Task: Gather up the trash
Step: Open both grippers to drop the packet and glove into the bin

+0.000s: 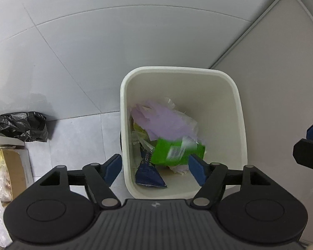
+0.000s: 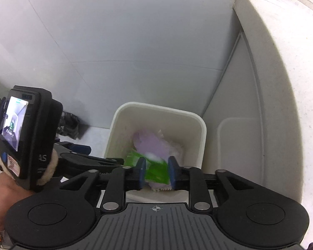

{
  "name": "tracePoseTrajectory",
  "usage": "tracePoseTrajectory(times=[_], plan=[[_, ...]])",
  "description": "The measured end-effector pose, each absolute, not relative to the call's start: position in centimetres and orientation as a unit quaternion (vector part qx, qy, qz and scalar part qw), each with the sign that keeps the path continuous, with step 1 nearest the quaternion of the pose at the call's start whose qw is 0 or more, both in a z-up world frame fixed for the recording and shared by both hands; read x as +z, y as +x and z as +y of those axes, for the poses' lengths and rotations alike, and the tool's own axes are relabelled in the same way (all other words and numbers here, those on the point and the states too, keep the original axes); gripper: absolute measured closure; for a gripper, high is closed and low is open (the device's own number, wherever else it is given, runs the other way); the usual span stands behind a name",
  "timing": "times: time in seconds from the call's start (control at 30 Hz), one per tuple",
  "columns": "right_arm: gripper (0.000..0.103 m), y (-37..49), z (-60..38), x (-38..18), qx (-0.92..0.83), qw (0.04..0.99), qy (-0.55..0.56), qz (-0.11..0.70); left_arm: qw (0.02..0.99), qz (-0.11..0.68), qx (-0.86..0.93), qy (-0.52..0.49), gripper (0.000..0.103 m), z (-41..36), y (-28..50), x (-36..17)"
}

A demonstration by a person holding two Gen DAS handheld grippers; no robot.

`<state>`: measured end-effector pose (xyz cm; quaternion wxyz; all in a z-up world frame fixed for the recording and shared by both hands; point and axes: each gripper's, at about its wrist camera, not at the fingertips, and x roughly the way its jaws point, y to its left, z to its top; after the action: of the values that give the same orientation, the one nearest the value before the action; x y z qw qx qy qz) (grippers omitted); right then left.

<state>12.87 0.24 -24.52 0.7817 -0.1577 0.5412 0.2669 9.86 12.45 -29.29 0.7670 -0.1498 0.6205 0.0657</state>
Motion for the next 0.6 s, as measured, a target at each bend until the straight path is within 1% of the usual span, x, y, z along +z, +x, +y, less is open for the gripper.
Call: tracePoseTrajectory(times=[0.03,0.1,0.23,0.3,0.4,0.6], plan=[[0.075,12.8,0.2,-24.3,0.268,0.782,-0.157,0.540,0.768,0.620,0.065,-0.150,0.033,12.4,9.9,-29.2],[0.065,12.6,0.2,-23.9,0.270,0.784,-0.154,0.538,0.770,0.617,0.064,-0.150,0.030,12.4,9.8,-28.9],[0.056,12.5,-0.2,-23.1,0.282,0.786,-0.150,0.530,0.777,0.609,0.065,-0.150,0.027,12.7,9.7,-28.2],[0.046,12.2,-0.2,-22.5,0.291,0.786,-0.148,0.524,0.779,0.604,0.068,-0.154,0.025,12.9,9.6,-27.8],[0.037,11.5,-0.4,-21.2,0.306,0.790,-0.145,0.512,0.781,0.600,0.070,-0.158,0.023,13.0,9.4,-27.0],[0.029,10.1,-1.5,-18.9,0.321,0.804,-0.137,0.481,0.793,0.587,0.069,-0.149,0.018,12.7,9.2,-25.5]])
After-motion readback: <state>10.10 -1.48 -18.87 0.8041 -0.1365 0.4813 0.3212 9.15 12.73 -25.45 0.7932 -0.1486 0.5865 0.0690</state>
